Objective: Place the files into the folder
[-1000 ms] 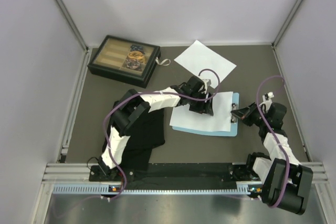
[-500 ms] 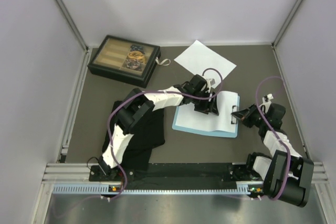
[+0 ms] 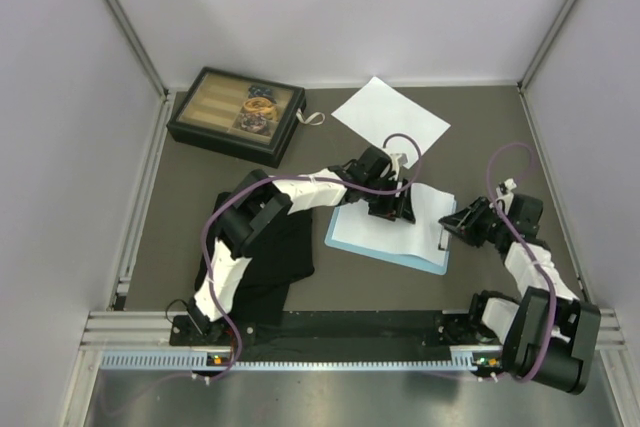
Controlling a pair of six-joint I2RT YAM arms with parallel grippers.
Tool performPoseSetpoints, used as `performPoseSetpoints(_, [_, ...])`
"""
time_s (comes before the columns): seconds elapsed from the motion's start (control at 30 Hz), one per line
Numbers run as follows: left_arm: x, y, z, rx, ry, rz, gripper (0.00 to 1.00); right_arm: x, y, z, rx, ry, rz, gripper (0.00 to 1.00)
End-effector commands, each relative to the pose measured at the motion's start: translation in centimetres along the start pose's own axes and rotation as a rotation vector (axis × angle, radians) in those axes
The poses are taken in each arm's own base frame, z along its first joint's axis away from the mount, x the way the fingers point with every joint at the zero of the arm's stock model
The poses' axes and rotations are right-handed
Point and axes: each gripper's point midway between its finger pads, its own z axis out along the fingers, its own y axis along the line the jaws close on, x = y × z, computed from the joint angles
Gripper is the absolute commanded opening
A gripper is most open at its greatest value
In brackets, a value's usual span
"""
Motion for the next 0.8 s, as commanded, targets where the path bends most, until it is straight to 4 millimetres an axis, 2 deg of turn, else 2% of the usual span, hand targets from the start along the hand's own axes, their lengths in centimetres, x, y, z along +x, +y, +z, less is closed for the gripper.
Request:
performPoseSetpoints(0.0, [5.6, 5.0, 0.8, -0.184, 0.155, -0.057, 0.73, -1.9, 0.9, -0.9, 0.061, -0.001, -0.069, 0.49])
performPoseSetpoints(0.03, [5.4, 4.7, 0.5, -0.184, 0.153, -0.053, 0.74, -2.1, -0.1, -1.5, 0.156, -0.005, -0.053, 0.54])
performPoseSetpoints(0.1, [4.7, 3.9, 0.2, -0.169, 0.145, -0.047, 0.77, -2.8, -0.4, -1.9, 0.201, -0.033, -0.054, 0.64])
performPoseSetpoints(0.17, [3.6, 2.4, -0.6, -0.145, 0.119, -0.031, 0.78, -3.4, -1.0, -2.5, 0.278, -0.062, -0.034, 0.66])
performPoseSetpoints(0.27, [1.8, 0.6, -2.4, -0.135, 0.075, 0.007, 0.79, -4.5, -0.2, -2.7, 0.301, -0.081, -0.09, 0.69])
performPoseSetpoints(0.3, [1.2, 0.4, -2.9, -0.147, 0.056, 0.019, 0.8, -4.8, 0.7, -2.6, 0.289, -0.081, -0.12, 0.7])
performPoseSetpoints(0.43, [-0.8, -2.0, -5.6, -0.133, -0.014, 0.069, 0.83, -4.4, 2.1, -1.6, 0.269, -0.026, -0.186, 0.7])
performPoseSetpoints(0.57, [-1.8, -3.2, -6.2, -0.094, -0.056, 0.085, 0.83, -3.7, 3.5, -0.3, 0.221, 0.013, -0.208, 0.7])
performPoseSetpoints(0.67, [-3.0, -3.5, -6.3, -0.082, -0.097, 0.083, 0.83, -4.1, 4.6, 0.3, 0.191, 0.004, -0.224, 0.7])
performPoseSetpoints(0.73, [-4.4, -4.0, -6.4, -0.056, -0.138, 0.086, 0.83, -4.8, 5.4, 1.0, 0.158, 0.008, -0.224, 0.71])
performPoseSetpoints(0.77, [-5.8, -4.3, -6.7, -0.046, -0.174, 0.089, 0.82, -5.2, 5.7, 1.3, 0.15, 0.013, -0.227, 0.72])
